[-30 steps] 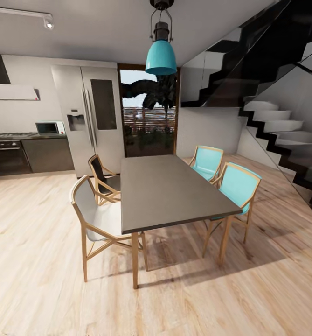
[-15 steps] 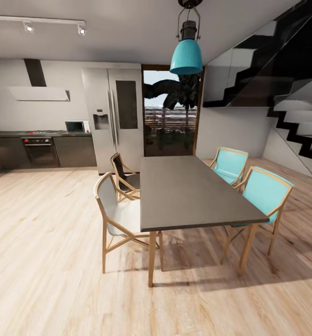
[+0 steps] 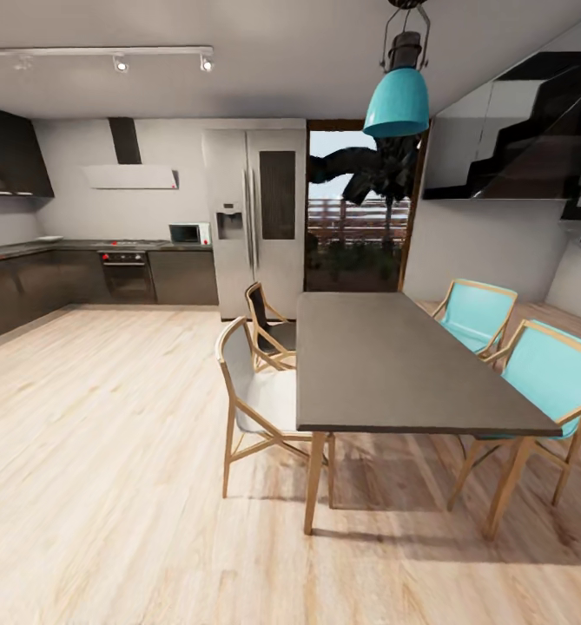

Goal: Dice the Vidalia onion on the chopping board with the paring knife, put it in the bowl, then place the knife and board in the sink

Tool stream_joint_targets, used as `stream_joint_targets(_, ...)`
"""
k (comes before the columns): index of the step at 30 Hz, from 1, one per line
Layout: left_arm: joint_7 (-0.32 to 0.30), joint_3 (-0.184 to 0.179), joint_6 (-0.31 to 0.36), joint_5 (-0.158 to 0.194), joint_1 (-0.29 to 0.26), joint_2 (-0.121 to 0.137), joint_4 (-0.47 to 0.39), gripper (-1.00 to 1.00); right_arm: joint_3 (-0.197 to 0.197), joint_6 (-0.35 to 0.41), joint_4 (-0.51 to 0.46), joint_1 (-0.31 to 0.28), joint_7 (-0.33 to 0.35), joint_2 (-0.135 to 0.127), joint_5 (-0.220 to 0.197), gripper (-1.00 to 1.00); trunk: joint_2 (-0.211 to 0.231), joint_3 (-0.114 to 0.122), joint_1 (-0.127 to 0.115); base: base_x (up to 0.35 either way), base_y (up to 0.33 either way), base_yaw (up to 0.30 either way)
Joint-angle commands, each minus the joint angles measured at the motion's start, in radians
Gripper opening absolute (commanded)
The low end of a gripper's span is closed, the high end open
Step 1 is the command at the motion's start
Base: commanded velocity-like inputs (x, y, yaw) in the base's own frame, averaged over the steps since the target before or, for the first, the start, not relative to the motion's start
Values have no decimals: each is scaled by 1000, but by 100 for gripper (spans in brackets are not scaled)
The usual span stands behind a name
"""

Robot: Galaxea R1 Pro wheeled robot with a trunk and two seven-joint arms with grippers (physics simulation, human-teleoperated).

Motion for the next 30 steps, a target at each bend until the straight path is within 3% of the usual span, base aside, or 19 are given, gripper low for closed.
stream_joint_targets(1, 2, -1, -1, 1, 0, 0, -1, 100, 0, -2, 0, 0, -3, 0, 0, 100, 0, -1, 0, 0, 0, 284)
stream_joint_targets(30, 2, -4, -1, 2, 0, -7, 8, 100, 0, -2, 6, 0, -3, 0, 0, 100, 0, -1, 0, 0, 0, 284)
